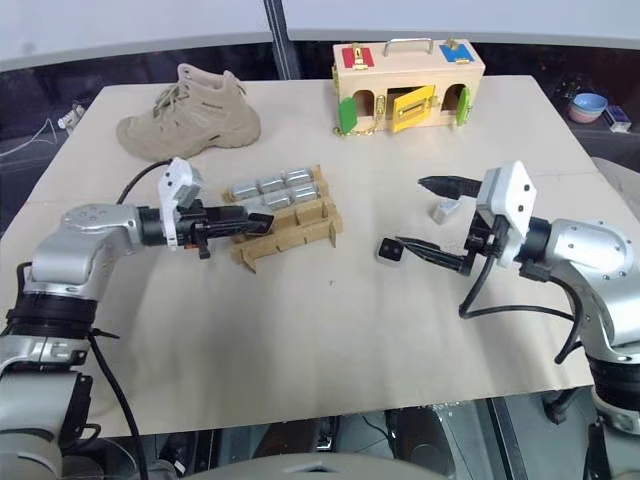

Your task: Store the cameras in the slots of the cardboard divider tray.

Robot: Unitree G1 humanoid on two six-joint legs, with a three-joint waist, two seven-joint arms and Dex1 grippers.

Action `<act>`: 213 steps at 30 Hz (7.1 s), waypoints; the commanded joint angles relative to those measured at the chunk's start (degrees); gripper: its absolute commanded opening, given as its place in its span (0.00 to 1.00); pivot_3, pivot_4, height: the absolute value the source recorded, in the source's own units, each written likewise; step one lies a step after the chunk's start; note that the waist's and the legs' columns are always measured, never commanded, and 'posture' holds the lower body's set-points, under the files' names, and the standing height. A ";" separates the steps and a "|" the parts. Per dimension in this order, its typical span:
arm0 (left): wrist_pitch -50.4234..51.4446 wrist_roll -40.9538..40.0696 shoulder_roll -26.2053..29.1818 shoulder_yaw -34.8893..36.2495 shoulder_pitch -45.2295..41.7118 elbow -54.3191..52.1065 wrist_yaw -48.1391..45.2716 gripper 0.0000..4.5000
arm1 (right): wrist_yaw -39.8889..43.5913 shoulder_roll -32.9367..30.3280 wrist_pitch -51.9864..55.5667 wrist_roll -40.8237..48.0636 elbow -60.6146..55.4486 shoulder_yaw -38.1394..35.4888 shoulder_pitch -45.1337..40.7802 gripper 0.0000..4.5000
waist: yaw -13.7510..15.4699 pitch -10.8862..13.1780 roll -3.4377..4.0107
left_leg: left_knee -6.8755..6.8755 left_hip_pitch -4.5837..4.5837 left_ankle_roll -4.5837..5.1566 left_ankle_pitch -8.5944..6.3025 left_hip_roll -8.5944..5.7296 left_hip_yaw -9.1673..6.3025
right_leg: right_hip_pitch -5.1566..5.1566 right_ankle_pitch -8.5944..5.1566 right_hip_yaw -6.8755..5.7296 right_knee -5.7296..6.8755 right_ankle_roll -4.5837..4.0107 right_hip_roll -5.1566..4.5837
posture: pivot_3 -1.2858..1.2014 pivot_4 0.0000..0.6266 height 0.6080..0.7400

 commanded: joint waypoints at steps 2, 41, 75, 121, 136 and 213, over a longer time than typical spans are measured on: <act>-4.24 1.72 -0.26 1.09 -1.53 2.23 -2.57 0.16 | 0.05 -0.10 -0.83 0.96 -0.40 -0.96 -1.63 0.99 | 0.02 0.00 0.00 | 0.01 -0.01 0.01 -0.01 -0.01 0.01 | 0.00 0.00 0.00 0.00 0.00 0.00 | 0.52 0.24 1.00; -3.47 2.51 -2.17 4.36 -0.52 1.89 -3.19 0.16 | -0.76 1.37 -1.34 -0.02 0.09 0.55 -2.95 0.99 | -0.11 0.00 0.00 | 0.07 -0.01 0.05 -0.03 -0.03 0.05 | 0.00 0.01 -0.01 0.04 0.01 -0.07 | 0.52 0.24 1.00; 20.25 -7.05 -0.42 16.74 -1.25 -20.14 -5.72 0.64 | -24.13 5.13 12.02 -8.95 -9.41 2.74 4.59 1.00 | -1.36 -0.03 0.02 | 0.19 -0.21 0.08 -0.05 0.02 0.05 | -0.24 0.00 0.09 0.17 0.02 -0.04 | 0.52 0.24 1.00; 11.60 -23.97 -0.34 29.01 34.50 -43.58 0.14 0.65 | -77.23 46.32 40.67 -25.74 29.80 -14.01 -29.96 0.51 | -3.12 0.07 0.20 | -0.11 0.04 -0.28 0.18 -0.19 0.15 | -0.45 0.06 0.31 0.70 -0.16 -0.10 | 0.52 0.24 1.00; 2.20 -23.49 -5.72 31.15 42.24 -44.42 0.55 0.65 | -24.14 19.57 14.75 -21.18 20.33 14.92 -21.91 0.18 | -3.40 0.18 0.37 | -0.19 0.05 0.07 -0.02 -0.02 0.29 | -0.41 0.05 0.38 0.39 -0.10 0.05 | 0.52 0.24 1.00; -6.30 -24.53 -11.72 46.99 64.78 -38.07 1.39 0.65 | -5.56 46.12 -41.65 -43.62 89.51 22.10 -49.39 0.18 | -3.18 0.15 0.30 | -0.88 -0.07 -0.48 0.22 -0.01 -0.04 | -0.58 0.09 0.06 -0.01 -0.37 -0.21 | 0.52 0.24 1.00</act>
